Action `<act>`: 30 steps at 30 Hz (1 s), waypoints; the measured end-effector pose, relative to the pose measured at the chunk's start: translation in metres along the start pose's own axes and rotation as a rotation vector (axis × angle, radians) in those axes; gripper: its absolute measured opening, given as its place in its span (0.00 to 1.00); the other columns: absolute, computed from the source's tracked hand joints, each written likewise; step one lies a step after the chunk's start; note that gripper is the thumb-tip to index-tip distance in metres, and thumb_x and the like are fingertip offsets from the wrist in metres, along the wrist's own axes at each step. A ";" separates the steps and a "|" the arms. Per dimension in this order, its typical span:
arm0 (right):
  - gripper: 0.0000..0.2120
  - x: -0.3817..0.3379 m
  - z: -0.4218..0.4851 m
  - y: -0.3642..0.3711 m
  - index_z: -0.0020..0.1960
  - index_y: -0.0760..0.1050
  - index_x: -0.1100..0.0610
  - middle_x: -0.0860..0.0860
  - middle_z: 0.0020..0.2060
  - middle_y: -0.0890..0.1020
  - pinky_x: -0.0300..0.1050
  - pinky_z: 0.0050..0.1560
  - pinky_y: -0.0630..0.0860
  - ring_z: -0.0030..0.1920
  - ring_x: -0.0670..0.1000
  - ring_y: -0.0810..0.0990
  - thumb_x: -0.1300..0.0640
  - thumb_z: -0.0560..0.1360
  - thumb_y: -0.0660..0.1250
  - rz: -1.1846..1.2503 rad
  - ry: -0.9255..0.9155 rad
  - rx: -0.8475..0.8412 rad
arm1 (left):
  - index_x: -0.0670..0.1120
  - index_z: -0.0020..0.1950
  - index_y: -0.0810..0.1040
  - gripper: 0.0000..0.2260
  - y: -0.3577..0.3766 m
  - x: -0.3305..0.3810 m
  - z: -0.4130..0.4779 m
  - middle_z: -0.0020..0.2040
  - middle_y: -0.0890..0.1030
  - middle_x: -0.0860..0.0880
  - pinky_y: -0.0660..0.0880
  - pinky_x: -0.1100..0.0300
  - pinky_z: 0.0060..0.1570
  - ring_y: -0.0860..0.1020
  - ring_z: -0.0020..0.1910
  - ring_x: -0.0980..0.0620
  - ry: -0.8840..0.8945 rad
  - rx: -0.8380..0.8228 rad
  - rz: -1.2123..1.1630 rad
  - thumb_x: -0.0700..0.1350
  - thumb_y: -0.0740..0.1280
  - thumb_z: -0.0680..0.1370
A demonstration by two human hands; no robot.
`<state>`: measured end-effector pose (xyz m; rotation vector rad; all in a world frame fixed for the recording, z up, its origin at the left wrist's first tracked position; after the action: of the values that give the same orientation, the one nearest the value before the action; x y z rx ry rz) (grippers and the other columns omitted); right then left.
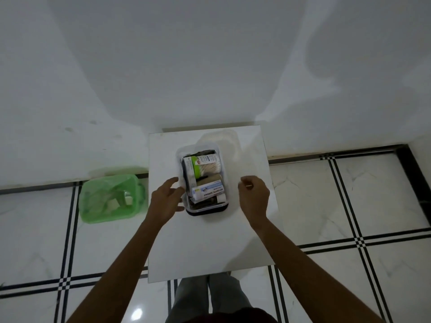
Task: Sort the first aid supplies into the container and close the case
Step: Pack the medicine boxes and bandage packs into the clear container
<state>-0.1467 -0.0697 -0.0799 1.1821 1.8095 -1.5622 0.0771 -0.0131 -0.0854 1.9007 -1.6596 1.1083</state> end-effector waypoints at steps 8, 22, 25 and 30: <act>0.12 0.030 0.001 0.041 0.33 0.68 0.56 0.60 0.42 0.81 0.40 0.37 0.67 0.45 0.59 0.80 0.65 0.74 0.64 -0.362 0.159 -0.327 | 0.40 0.49 0.75 0.07 0.005 0.014 0.002 0.48 0.81 0.38 0.81 0.43 0.45 0.83 0.45 0.39 -0.002 -0.020 0.163 0.42 0.68 0.75; 0.26 0.046 -0.026 0.048 0.57 0.69 0.62 0.56 0.48 0.80 0.49 0.52 0.74 0.49 0.55 0.78 0.54 0.66 0.76 -0.041 0.343 -0.509 | 0.41 0.39 0.69 0.08 -0.012 0.022 -0.020 0.44 0.81 0.32 0.83 0.50 0.36 0.83 0.43 0.39 0.115 0.035 0.110 0.37 0.66 0.76; 0.29 0.050 -0.038 0.054 0.58 0.67 0.54 0.50 0.48 0.79 0.51 0.57 0.68 0.50 0.52 0.76 0.47 0.65 0.77 -0.152 0.395 -0.371 | 0.40 0.39 0.68 0.08 -0.020 0.025 -0.025 0.44 0.80 0.30 0.83 0.48 0.36 0.82 0.43 0.38 0.144 0.069 0.136 0.36 0.65 0.76; 0.17 0.045 -0.040 0.065 0.51 0.75 0.57 0.53 0.46 0.80 0.51 0.52 0.65 0.50 0.55 0.77 0.46 0.70 0.73 -0.268 0.401 -0.273 | 0.37 0.42 0.70 0.06 -0.045 0.025 -0.033 0.44 0.80 0.33 0.82 0.57 0.30 0.81 0.42 0.39 0.157 0.115 0.202 0.36 0.65 0.77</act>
<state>-0.1086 -0.0195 -0.1418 1.2221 2.4391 -1.2116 0.1096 0.0047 -0.0372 1.6908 -1.7616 1.4214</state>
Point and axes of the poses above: each hand's wrist, its own z-axis towards the middle knuckle, its own y-axis out of the palm, x = y × z, the point moved 2 cm from there along z, towards the middle knuckle
